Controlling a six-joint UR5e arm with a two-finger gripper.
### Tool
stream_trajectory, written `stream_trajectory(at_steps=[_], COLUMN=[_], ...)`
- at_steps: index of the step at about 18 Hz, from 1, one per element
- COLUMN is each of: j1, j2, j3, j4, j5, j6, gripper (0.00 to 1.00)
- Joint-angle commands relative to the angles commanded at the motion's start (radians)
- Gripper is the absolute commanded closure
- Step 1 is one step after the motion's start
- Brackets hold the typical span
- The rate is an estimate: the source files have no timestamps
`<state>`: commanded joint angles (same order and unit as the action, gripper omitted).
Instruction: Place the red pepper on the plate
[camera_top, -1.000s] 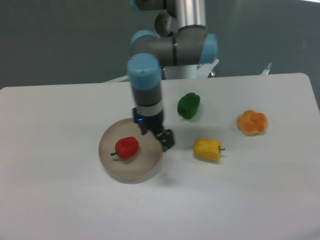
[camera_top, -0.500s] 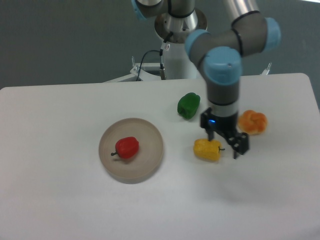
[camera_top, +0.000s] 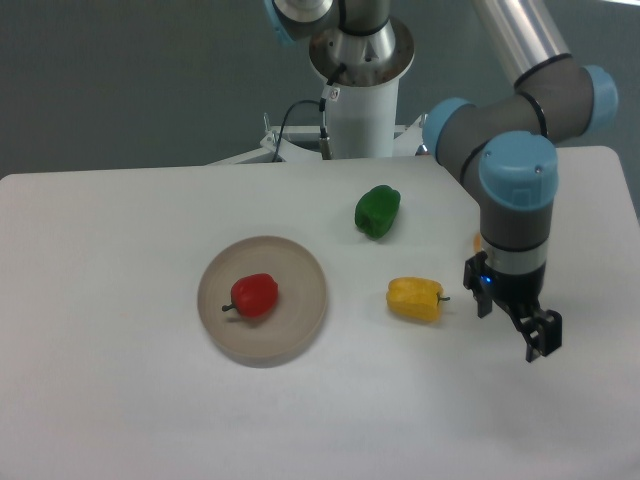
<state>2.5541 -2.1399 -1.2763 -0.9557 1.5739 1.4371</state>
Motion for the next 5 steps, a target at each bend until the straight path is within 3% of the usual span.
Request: stream_trajectory(at_steps=[5], j1=[-0.002], j2=[-0.012], j3=[0.003], j4=[0.002], j5=[-0.002], j6=[0.005], gripper=[0.0])
